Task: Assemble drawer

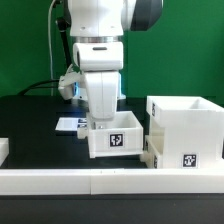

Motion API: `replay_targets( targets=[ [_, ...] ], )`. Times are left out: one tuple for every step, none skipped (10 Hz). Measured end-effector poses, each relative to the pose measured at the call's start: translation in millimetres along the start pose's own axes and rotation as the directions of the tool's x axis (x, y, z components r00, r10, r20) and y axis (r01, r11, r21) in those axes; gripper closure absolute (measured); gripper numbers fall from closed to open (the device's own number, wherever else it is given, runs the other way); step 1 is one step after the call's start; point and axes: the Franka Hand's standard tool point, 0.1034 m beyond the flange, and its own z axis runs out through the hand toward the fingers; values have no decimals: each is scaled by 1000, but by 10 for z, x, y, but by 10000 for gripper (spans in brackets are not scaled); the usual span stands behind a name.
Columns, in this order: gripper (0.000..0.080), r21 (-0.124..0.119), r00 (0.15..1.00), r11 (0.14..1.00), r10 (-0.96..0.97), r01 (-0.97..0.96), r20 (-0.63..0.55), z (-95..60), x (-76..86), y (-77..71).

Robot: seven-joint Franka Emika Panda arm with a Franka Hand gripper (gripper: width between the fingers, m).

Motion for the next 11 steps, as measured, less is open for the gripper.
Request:
replay_targets(
  targets=[
    [755, -5, 1000, 1000, -6, 6, 0, -22, 9, 46],
    [755, -11, 1000, 1000, -20, 20, 0, -39, 16, 76],
    [755, -7, 1000, 1000, -18, 18, -1, -23, 12, 63],
    [755, -6, 1000, 1000, -17, 17, -1, -14, 11, 59],
    [755, -5, 1000, 1000, -17, 17, -2, -10, 10, 57],
    [755, -6, 1000, 1000, -17, 17, -2, -7, 12, 58],
    [755, -20, 1000, 1000, -17, 17, -2, -13, 27, 88],
    [755, -16, 1000, 1000, -19, 19, -2, -11, 39, 91],
    [755, -14, 1000, 1000, -19, 19, -3, 0, 46, 87],
    [755, -13, 1000, 1000, -20, 20, -4, 8, 63, 85],
    [755, -12, 1000, 1000, -19, 19, -4, 13, 87, 84]
  ],
)
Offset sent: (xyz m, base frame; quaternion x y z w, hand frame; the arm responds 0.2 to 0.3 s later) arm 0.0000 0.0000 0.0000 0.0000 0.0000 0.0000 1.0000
